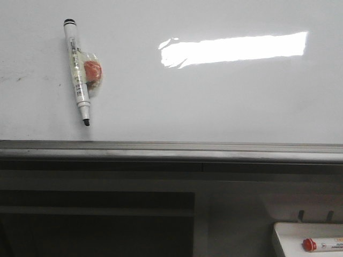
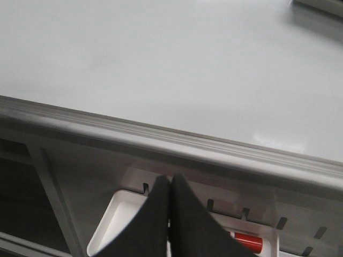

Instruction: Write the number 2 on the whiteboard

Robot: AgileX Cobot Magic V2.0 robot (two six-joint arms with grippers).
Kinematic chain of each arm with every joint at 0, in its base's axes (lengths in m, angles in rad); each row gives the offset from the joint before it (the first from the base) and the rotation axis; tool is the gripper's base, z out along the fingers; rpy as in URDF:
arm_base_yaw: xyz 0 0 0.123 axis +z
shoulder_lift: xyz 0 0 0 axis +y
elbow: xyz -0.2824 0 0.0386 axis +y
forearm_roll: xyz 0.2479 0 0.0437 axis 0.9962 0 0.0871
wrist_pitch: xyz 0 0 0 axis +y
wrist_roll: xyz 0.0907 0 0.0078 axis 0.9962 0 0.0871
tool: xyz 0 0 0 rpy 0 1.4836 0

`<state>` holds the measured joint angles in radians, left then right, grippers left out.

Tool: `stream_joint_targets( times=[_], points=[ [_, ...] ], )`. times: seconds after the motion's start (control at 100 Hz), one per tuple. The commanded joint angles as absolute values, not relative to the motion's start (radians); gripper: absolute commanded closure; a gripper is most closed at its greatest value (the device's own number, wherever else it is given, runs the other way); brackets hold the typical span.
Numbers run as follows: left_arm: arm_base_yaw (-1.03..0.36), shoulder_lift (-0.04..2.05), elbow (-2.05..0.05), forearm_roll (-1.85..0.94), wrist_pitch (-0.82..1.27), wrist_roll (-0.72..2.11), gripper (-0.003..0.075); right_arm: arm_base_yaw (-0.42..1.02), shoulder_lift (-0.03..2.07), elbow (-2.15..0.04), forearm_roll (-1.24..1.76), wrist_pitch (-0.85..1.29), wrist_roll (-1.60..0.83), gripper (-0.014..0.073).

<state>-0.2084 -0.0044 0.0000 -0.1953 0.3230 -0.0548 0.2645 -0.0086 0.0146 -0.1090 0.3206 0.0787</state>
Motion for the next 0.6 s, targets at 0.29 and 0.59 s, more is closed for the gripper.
stream_joint_targets(
  times=[0.29, 0.59],
  points=[
    [-0.205, -0.031, 0.013, -0.074, 0.249, -0.053, 0.0741, 0.259, -0.03, 0.039, -0.118, 0.273, 0.08, 0.0664],
    [-0.207, -0.031, 0.011, -0.595, 0.131, -0.059, 0.0741, 0.259, -0.03, 0.039, 0.187, -0.021, 0.08, 0.0664]
  ],
)
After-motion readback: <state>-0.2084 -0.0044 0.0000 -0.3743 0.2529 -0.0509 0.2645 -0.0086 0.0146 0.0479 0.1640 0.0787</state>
